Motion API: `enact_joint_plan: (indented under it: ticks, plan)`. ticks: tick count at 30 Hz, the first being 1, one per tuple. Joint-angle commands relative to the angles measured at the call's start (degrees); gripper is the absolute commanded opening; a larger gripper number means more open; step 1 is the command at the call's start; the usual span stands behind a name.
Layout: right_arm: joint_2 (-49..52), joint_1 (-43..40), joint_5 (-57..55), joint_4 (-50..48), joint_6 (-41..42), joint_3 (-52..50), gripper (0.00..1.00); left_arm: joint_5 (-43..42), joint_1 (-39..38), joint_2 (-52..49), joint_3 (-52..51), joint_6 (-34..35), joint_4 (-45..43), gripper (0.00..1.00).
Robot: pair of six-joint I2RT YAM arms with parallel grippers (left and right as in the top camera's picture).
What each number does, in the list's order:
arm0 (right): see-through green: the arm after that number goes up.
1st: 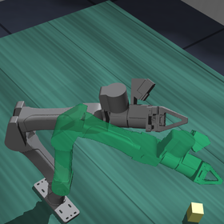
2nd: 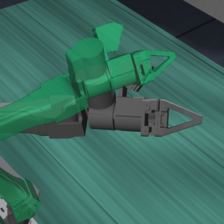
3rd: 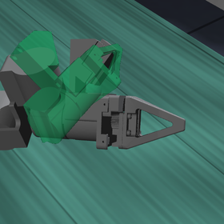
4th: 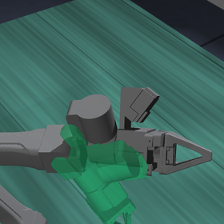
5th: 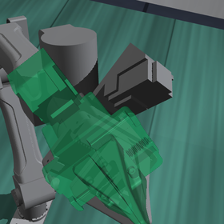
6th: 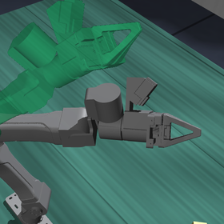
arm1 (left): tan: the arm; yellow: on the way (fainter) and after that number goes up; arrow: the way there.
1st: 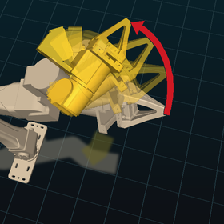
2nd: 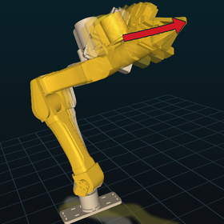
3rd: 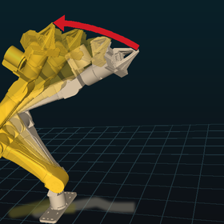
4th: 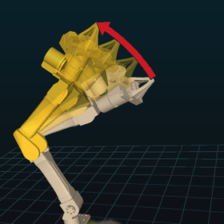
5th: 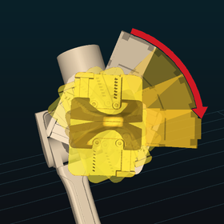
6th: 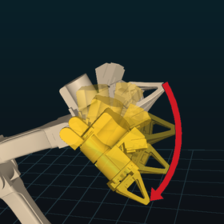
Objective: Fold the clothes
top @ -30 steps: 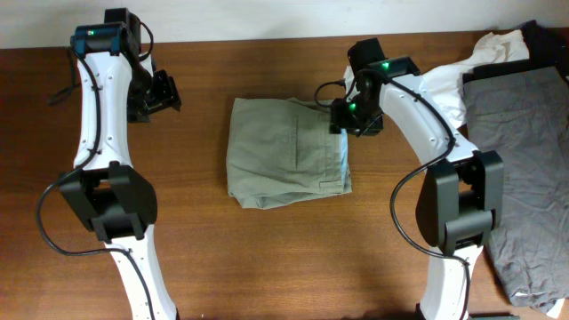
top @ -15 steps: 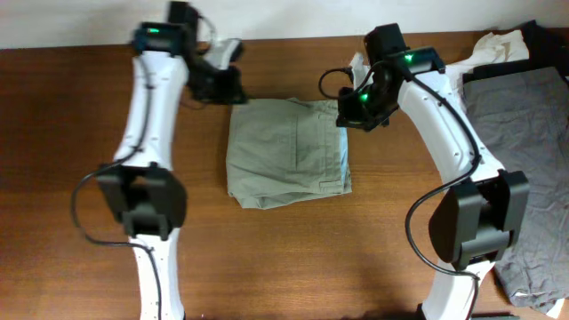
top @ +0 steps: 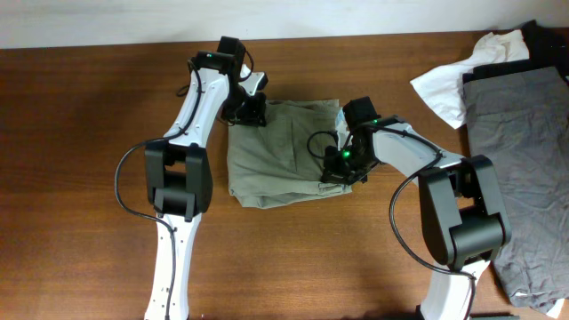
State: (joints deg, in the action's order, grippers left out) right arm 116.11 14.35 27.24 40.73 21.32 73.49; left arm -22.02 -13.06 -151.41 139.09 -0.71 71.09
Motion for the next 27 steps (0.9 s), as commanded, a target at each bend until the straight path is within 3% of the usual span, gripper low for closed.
enact_joint_plan:
  ticks: [1, 3, 8, 9, 10, 11, 12, 13, 17, 18, 19, 20, 22, 27]
  plan:
    - [-0.3, 0.0, -5.5, 0.7, 2.1, -1.6, 0.04, 4.2, 1.6, -1.5, 0.6, 0.1, -0.6, 0.25]
    - [-0.4, -0.5, -8.0, 2.1, 5.2, -1.6, 0.04, 4.2, 2.8, -1.0, 0.6, 0.1, 0.1, 0.27]
    - [-5.7, -1.0, -7.8, 6.1, 2.6, 6.2, 0.04, 0.8, 4.3, 7.9, 3.0, -3.0, 3.2, 0.32]
    - [-7.0, -1.0, -7.8, 7.5, 1.8, 9.4, 0.08, 0.8, 4.3, 10.1, 3.1, -3.0, 4.0, 0.36]
    - [-8.1, -1.0, -7.8, 9.0, 1.1, 14.2, 0.27, 0.8, 4.2, 13.1, 3.1, -3.0, 5.8, 0.53]
    - [-8.4, -1.0, -7.6, 9.6, -0.2, 18.8, 0.44, 0.8, 4.2, 14.7, 3.1, -3.0, 7.9, 0.63]
    - [-8.4, -1.0, -7.6, 9.6, -0.6, 22.0, 0.49, 0.8, 4.2, 15.5, 3.1, -3.0, 9.7, 0.7]
    - [-8.0, -1.0, -7.7, 8.0, -1.5, 25.4, 0.48, 0.8, 4.2, 15.8, 3.0, -2.0, 15.4, 0.7]
    - [-4.0, -1.0, -8.6, 1.9, -0.9, 25.8, 0.45, 0.8, 4.1, 15.8, -0.2, -1.9, 24.0, 0.54]
    - [-1.4, -1.0, -8.4, -0.3, -0.9, 25.8, 0.37, 0.8, 3.8, 15.8, -2.3, -1.9, 23.9, 0.39]
    - [0.7, -1.0, -8.4, -1.7, -0.5, 25.8, 0.25, 0.7, 3.3, 15.8, -4.5, -1.9, 23.7, 0.06]
    - [2.6, -1.1, -8.3, -2.7, 0.2, 25.8, 0.15, 0.0, 2.5, 15.8, -7.7, -1.9, 22.5, 0.0]
    - [5.3, -1.4, -8.0, -3.3, 0.4, 25.8, 0.09, -1.4, 0.5, 15.8, -13.7, -1.9, 19.3, 0.01]
    - [8.3, -1.6, -7.9, -3.6, 0.4, 25.8, 0.1, -1.8, -3.1, 15.8, -28.7, 0.1, 8.9, 0.01]
